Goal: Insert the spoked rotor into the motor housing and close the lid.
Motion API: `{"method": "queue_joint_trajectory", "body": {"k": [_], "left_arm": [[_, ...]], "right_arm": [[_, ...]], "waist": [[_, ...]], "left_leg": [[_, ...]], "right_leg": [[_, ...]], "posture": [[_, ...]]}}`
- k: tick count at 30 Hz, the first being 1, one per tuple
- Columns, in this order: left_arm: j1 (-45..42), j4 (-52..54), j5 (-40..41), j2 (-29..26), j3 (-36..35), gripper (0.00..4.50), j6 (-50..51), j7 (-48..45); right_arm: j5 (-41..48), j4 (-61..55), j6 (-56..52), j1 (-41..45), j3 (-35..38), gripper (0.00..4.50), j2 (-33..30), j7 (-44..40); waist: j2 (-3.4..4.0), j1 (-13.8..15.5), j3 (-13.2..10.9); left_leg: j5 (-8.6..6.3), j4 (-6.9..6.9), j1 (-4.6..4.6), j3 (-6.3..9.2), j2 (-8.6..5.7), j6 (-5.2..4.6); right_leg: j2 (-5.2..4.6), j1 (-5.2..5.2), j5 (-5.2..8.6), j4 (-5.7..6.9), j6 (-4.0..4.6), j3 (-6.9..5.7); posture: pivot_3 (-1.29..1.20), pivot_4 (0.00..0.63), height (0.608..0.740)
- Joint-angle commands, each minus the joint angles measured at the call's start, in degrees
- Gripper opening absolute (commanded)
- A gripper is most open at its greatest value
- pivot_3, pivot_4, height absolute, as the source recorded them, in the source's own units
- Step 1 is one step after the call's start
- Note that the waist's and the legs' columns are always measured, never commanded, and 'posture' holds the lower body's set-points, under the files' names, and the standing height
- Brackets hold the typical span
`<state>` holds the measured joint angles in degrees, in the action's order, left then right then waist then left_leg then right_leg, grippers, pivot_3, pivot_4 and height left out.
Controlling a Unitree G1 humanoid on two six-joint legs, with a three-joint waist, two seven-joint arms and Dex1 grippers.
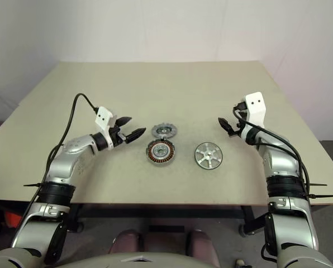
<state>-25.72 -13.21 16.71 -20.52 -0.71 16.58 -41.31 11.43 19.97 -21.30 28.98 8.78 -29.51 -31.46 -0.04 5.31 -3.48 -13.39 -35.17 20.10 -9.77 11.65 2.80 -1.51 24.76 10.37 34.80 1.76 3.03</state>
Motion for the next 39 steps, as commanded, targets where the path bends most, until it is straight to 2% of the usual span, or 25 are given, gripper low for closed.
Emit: {"method": "queue_joint_trajectory", "body": {"k": [1,7,39], "left_arm": [[-1.3,1.3,0.2,-0.3,-2.2,4.47,-2.3,1.5],[-2.9,-0.7,-0.1,1.0,-4.0,4.47,-5.7,5.0],[-2.7,-1.6,-0.7,0.1,-3.5,4.47,-5.7,4.9]], "right_arm": [[-0.3,-0.6,2.3,0.9,-0.2,4.5,-0.8,-1.1],[-0.6,-0.9,3.0,0.5,-0.7,4.5,-0.9,-2.7],[-0.5,-3.7,2.2,-1.8,-0.1,4.5,-1.2,-3.4]], "waist": [[0.0,0.0,0.0],[-0.01,0.0,0.0],[-0.02,0.0,0.0]], "left_leg": [[0.0,0.0,0.0,0.0,0.0,0.0],[0.0,0.0,0.0,0.0,0.0,0.0],[0.0,0.07,0.02,0.0,0.0,0.0]], "right_leg": [[0.0,0.0,0.0,0.0,0.0,0.0],[0.0,0.0,0.0,-0.01,0.0,-0.01],[0.0,0.01,0.01,-0.07,-0.01,-0.02]], "posture": [[0.0,0.0,0.74],[0.0,0.0,0.74],[0.0,0.0,0.74]]}}
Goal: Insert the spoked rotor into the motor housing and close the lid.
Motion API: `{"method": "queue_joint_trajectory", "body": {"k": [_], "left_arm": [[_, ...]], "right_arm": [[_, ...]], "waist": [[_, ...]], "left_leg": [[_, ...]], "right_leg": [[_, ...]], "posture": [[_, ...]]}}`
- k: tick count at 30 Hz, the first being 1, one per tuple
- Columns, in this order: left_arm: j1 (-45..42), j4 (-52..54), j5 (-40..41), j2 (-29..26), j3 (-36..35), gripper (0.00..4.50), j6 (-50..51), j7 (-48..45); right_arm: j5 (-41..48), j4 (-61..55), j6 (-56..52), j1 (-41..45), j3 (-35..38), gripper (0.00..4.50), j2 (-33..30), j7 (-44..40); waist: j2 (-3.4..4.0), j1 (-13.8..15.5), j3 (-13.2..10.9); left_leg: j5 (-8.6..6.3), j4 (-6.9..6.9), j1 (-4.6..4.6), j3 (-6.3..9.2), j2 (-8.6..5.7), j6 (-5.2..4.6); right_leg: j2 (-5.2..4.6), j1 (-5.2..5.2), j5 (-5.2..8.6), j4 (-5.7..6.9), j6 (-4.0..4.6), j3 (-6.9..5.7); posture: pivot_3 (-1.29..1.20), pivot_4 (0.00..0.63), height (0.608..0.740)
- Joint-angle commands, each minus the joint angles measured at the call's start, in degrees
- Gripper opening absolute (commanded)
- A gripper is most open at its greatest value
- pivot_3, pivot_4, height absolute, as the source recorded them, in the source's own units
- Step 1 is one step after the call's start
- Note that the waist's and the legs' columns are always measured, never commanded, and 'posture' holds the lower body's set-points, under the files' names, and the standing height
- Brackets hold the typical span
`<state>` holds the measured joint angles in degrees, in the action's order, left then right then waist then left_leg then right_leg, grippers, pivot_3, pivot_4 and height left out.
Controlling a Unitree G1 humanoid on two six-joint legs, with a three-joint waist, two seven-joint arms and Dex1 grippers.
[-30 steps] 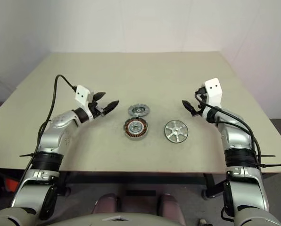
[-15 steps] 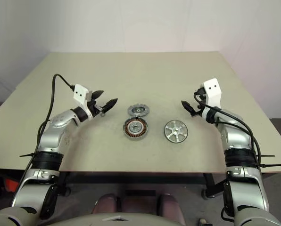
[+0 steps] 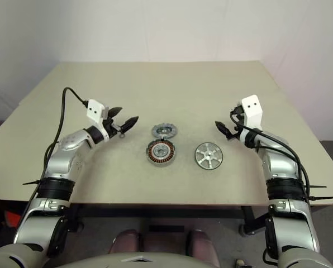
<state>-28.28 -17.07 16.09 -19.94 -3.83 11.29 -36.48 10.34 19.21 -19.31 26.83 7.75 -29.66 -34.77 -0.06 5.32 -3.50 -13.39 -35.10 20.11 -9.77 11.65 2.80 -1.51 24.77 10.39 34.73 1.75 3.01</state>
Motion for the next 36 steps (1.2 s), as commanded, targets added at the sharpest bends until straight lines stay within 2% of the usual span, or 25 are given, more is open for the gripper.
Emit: {"method": "queue_joint_trajectory", "body": {"k": [1,10,21,35,36], "left_arm": [[0.4,2.7,0.0,-0.7,-0.5,4.47,-0.1,0.0],[4.2,4.2,-2.0,-3.1,-0.9,4.47,2.6,2.6],[5.1,1.7,-5.5,-2.6,1.5,4.47,7.3,5.4],[5.7,-2.3,-5.9,-2.1,1.0,4.47,4.9,5.3],[5.9,-2.4,-5.7,-2.1,0.8,4.3,4.9,5.3]], "right_arm": [[0.6,-3.1,0.1,0.3,0.8,4.5,-1.0,-0.1],[0.2,-1.5,0.4,1.7,0.0,4.5,-0.7,-0.3],[0.2,-1.2,0.3,2.1,-0.2,4.5,-0.5,-0.2],[0.3,-0.4,0.2,2.5,0.2,4.5,-0.6,0.7],[0.3,-0.2,0.2,2.6,0.2,4.5,-0.6,0.8]], "waist": [[0.0,-0.1,0.0],[0.0,-0.4,0.0],[-0.01,-1.0,0.0],[-0.02,-1.3,0.0],[-0.02,-1.3,0.0]], "left_leg": [[0.0,0.01,0.0,0.0,0.0,0.0],[0.0,0.02,-0.01,0.0,0.01,0.0],[0.0,0.03,0.01,0.02,0.01,0.0],[-0.01,0.03,0.01,0.03,0.0,-0.02],[-0.01,0.03,0.01,0.03,0.0,-0.02]], "right_leg": [[0.0,0.0,0.0,0.0,0.0,0.0],[0.0,0.01,0.01,0.0,0.0,-0.01],[0.0,0.01,0.02,-0.01,0.0,-0.02],[0.0,0.01,0.02,-0.02,0.0,-0.03],[0.0,0.0,0.02,-0.02,0.0,-0.03]], "posture": [[0.0,0.0,0.74],[0.0,0.0,0.74],[0.0,0.0,0.74],[0.0,0.0,0.74],[0.0,0.0,0.74]]}}
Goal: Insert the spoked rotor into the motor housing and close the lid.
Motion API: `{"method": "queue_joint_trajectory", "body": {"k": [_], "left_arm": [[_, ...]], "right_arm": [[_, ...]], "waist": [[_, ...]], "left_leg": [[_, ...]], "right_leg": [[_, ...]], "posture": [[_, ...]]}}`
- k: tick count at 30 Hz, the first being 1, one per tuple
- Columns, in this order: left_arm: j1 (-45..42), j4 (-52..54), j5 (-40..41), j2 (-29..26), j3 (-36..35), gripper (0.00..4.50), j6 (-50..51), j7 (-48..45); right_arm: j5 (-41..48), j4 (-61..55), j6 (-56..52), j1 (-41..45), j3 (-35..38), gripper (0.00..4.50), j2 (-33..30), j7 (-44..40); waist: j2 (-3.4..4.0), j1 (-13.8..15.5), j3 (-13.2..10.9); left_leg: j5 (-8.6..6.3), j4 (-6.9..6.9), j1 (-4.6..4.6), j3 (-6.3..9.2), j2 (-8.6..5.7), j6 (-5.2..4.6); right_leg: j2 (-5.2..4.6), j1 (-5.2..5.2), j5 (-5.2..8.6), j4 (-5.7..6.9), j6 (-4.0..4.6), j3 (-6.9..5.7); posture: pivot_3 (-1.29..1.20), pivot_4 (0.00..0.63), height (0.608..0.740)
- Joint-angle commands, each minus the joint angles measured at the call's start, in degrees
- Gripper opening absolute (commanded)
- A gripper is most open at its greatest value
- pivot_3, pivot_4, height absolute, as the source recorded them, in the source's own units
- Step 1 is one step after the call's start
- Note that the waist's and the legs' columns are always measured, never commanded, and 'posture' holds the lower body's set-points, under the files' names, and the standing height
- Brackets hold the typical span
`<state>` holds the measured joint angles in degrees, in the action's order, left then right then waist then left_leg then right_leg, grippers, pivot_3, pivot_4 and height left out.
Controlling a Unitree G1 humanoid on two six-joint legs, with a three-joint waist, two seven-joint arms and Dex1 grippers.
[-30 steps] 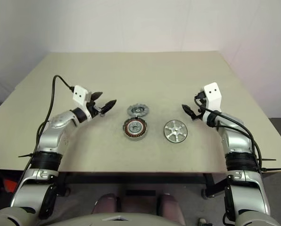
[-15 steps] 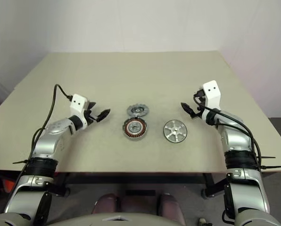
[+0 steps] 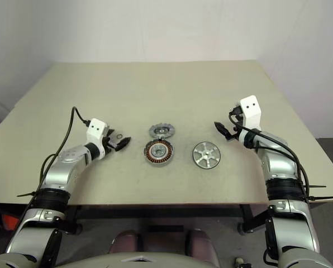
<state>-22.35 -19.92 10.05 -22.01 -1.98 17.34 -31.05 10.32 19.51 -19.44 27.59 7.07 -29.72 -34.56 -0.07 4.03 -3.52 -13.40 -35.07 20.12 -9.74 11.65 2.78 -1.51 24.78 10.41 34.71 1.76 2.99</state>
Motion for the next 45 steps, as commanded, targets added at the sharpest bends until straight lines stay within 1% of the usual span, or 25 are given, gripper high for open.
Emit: {"method": "queue_joint_trajectory", "body": {"k": [1,2,4,16,18,23,26,27,30,31,33,45], "left_arm": [[0.1,0.2,0.7,0.1,-1.4,4.1,-1.0,-0.1],[0.2,0.1,1.0,0.1,-1.7,3.92,-0.8,-0.1],[0.4,-0.2,1.0,0.0,-1.8,3.3,-0.5,-0.2],[0.2,-0.9,0.5,-0.2,-2.4,3.3,-0.2,1.1],[0.0,-1.0,0.3,-0.1,-2.2,2.92,0.1,1.4],[-0.2,-1.2,0.2,0.1,-2.0,2.92,0.3,1.8],[-0.4,-1.3,0.1,0.1,-2.0,2.41,0.2,2.0],[-0.4,-1.4,-0.1,0.1,-1.9,2.09,0.2,2.1],[-0.4,-1.2,0.1,0.2,-1.9,2.09,0.1,1.8],[-0.4,-1.0,0.0,0.3,-1.8,1.7,0.1,1.8],[-0.3,-0.9,-0.4,0.3,-1.6,1.23,0.1,2.3],[-0.7,-1.2,-0.6,0.5,-1.6,1.23,-0.6,2.7]], "right_arm": [[0.3,-0.3,0.4,1.9,1.0,4.5,-0.5,0.6],[0.3,-0.2,0.4,2.0,1.0,4.5,-0.5,0.7],[0.4,0.2,0.4,2.2,1.1,4.5,-0.6,0.8],[0.6,0.7,0.3,2.8,1.2,4.5,-0.5,1.3],[0.7,0.4,0.1,2.7,1.2,4.5,-0.5,1.5],[0.8,0.3,-0.1,2.7,1.4,4.5,-0.5,1.9],[0.8,0.4,-0.2,2.8,1.5,4.5,-0.4,2.0],[0.8,0.4,-0.2,2.9,1.5,4.5,-0.4,2.1],[0.8,0.6,-0.2,3.1,1.4,4.5,-0.3,2.3],[0.8,0.6,-0.2,3.1,1.4,4.5,-0.3,2.4],[0.8,0.6,-0.2,3.2,1.4,4.5,-0.2,2.4],[0.8,0.1,-0.5,3.0,1.3,4.5,0.0,2.8]], "waist": [[0.0,0.0,0.0],[0.0,0.0,0.0],[0.0,0.0,0.0],[0.0,-0.1,0.0],[0.0,-0.1,0.0],[0.0,-0.1,0.0],[0.0,-0.1,0.0],[0.0,-0.1,0.0],[0.0,-0.1,0.0],[0.0,-0.1,0.0],[0.0,-0.1,0.0],[0.0,-0.1,0.0]], "left_leg": [[0.0,0.0,0.0,0.0,0.0,0.0],[0.0,0.0,0.0,0.0,0.0,0.0],[0.0,0.0,0.0,0.0,0.0,0.0],[0.0,0.01,-0.01,0.0,0.0,0.0],[0.0,0.02,-0.01,0.0,0.0,0.0],[-0.01,0.02,-0.01,0.0,0.0,-0.01],[-0.01,0.02,-0.02,0.0,0.0,-0.01],[-0.01,0.02,-0.02,0.0,0.0,-0.01],[-0.01,0.02,0.0,0.0,0.0,-0.02],[-0.01,0.02,0.0,0.0,0.0,-0.02],[-0.01,0.03,-0.01,0.0,0.0,-0.02],[-0.01,0.03,-0.01,0.0,0.0,-0.02]], "right_leg": [[0.0,0.0,0.0,0.0,0.0,0.0],[0.0,0.0,0.0,0.0,0.0,0.0],[0.0,0.0,0.0,0.0,0.0,0.0],[0.0,0.0,0.0,0.0,0.0,0.0],[0.0,0.0,0.0,-0.01,0.0,0.0],[0.0,0.0,0.01,-0.01,0.01,0.0],[0.0,0.0,0.01,0.0,0.01,0.0],[0.0,0.0,0.01,0.0,0.0,0.0],[0.0,0.0,0.01,-0.02,0.0,0.0],[0.0,0.0,0.01,-0.03,0.0,0.0],[0.0,0.0,0.01,-0.03,0.01,0.0],[0.0,0.0,0.01,-0.02,0.0,0.0]], "posture": [[0.0,0.0,0.74],[0.0,0.0,0.74],[0.0,0.0,0.74],[0.0,0.0,0.74],[0.0,0.0,0.74],[0.0,0.0,0.74],[0.0,0.0,0.74],[0.0,0.0,0.74],[0.0,0.0,0.74],[0.0,0.0,0.74],[0.0,0.0,0.74],[0.0,0.0,0.74]]}}
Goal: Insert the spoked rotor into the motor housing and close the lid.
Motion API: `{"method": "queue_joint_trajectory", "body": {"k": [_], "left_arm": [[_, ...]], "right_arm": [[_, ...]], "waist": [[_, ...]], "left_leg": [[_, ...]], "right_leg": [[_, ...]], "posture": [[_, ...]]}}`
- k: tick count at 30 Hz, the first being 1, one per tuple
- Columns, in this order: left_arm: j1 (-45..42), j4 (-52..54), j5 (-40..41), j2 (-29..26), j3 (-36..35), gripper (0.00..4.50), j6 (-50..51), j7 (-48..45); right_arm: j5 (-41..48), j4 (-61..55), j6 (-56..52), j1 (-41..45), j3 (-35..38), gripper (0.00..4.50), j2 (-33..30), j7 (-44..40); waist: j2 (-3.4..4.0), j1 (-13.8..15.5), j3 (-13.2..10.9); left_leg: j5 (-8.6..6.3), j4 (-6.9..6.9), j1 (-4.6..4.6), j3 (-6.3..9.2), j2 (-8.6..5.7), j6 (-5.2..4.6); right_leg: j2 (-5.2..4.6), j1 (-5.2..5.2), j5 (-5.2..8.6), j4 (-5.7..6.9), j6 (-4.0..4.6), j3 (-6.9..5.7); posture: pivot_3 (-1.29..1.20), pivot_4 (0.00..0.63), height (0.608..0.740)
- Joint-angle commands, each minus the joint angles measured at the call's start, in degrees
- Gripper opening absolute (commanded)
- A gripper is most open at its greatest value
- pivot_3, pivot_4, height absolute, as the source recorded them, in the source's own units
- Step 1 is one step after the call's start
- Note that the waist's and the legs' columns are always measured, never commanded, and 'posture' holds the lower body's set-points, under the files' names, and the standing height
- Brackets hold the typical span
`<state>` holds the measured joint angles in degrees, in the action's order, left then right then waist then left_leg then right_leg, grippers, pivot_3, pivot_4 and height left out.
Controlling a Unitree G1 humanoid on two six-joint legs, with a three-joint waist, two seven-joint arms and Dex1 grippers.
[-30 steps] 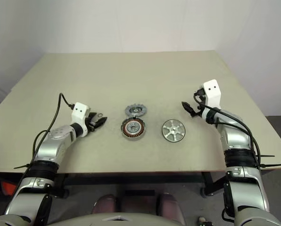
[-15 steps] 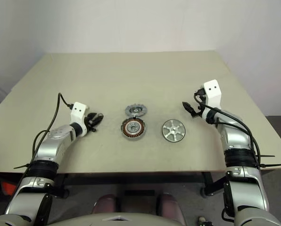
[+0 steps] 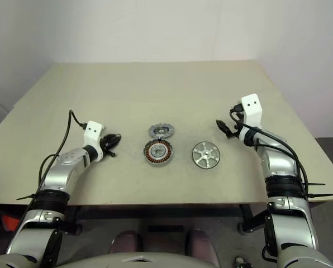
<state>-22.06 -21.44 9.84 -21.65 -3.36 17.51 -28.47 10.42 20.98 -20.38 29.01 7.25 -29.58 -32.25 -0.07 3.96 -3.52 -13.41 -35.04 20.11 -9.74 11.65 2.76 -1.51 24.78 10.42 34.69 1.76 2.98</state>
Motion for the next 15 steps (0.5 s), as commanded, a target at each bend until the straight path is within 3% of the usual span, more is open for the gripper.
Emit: {"method": "queue_joint_trajectory", "body": {"k": [1,8,15], "left_arm": [[-1.3,0.4,0.0,0.3,-0.6,1.23,-1.0,0.4],[-2.6,8.7,10.0,2.9,-3.6,1.23,3.3,-6.2],[-3.4,16.8,14.0,-0.2,2.8,1.23,11.4,-17.8]], "right_arm": [[0.6,-1.2,0.5,1.6,1.1,4.5,-0.1,0.5],[0.4,-0.4,1.1,1.9,1.2,4.5,0.1,0.8],[0.5,-0.3,1.7,1.7,1.3,4.5,0.3,1.4]], "waist": [[0.0,0.0,0.0],[-0.08,0.1,-0.1],[-0.1,0.0,-0.1]], "left_leg": [[0.0,0.0,0.0,0.0,0.0,0.0],[0.0,0.0,0.05,0.0,0.0,0.01],[0.01,0.07,0.06,0.0,0.0,0.01]], "right_leg": [[0.0,0.0,0.0,0.0,0.0,0.0],[0.0,0.02,0.0,-0.02,0.01,0.0],[0.0,0.08,0.02,-0.02,0.04,-0.02]], "posture": [[0.0,0.0,0.74],[0.0,0.0,0.74],[0.0,0.0,0.74]]}}
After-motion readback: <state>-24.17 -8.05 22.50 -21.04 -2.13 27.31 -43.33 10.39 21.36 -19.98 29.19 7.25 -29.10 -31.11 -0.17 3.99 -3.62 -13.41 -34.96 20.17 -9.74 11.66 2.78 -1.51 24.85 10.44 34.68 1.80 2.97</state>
